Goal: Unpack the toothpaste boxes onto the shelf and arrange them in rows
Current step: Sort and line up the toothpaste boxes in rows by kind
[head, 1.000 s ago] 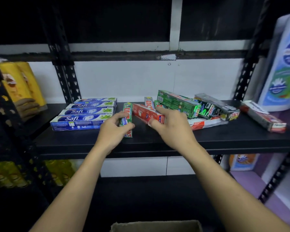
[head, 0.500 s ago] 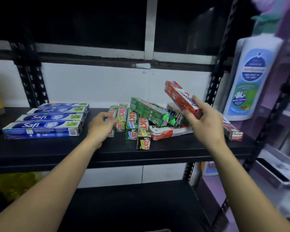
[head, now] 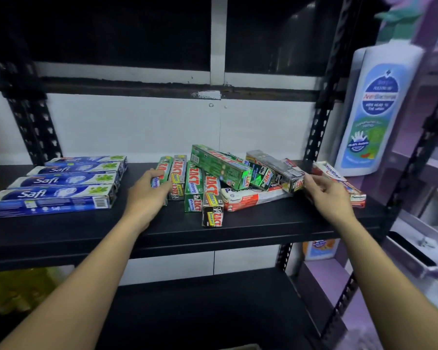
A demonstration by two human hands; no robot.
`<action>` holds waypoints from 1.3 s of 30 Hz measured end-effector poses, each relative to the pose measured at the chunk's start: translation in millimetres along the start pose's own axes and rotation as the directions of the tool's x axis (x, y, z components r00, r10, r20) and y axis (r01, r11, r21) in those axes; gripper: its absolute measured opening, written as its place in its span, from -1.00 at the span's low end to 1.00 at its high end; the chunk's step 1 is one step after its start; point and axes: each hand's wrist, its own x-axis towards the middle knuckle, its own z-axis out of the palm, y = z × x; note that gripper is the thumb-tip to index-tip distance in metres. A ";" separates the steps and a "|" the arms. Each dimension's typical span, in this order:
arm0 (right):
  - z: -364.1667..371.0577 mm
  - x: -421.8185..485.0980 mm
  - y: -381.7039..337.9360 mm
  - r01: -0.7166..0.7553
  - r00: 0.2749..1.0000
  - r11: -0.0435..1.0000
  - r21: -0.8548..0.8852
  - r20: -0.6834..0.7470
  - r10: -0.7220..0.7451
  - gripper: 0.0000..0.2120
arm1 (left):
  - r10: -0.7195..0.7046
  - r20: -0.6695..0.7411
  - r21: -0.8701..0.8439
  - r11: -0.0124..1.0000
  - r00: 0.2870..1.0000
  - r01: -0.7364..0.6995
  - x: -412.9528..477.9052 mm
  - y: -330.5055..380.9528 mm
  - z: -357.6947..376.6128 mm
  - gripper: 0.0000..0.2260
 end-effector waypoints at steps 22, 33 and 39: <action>99.5 -129.1 -111.3 0.611 0.785 0.741 -0.279 0.330 -0.524 -0.39 | 0.042 -0.078 -0.097 0.994 0.996 -0.049 -14.4 1.5 -6.9 -0.70; 100.3 -123.5 -131.3 0.648 0.758 0.719 -0.252 0.306 -0.576 -0.51 | 0.277 0.143 0.427 0.849 0.950 -0.312 -12.7 -1.9 -3.4 -0.61; 117.0 -98.7 -172.8 0.721 0.677 0.616 -0.318 0.511 -0.529 -0.52 | 0.191 0.067 0.021 0.981 0.979 -0.193 -17.1 2.7 -20.4 -0.62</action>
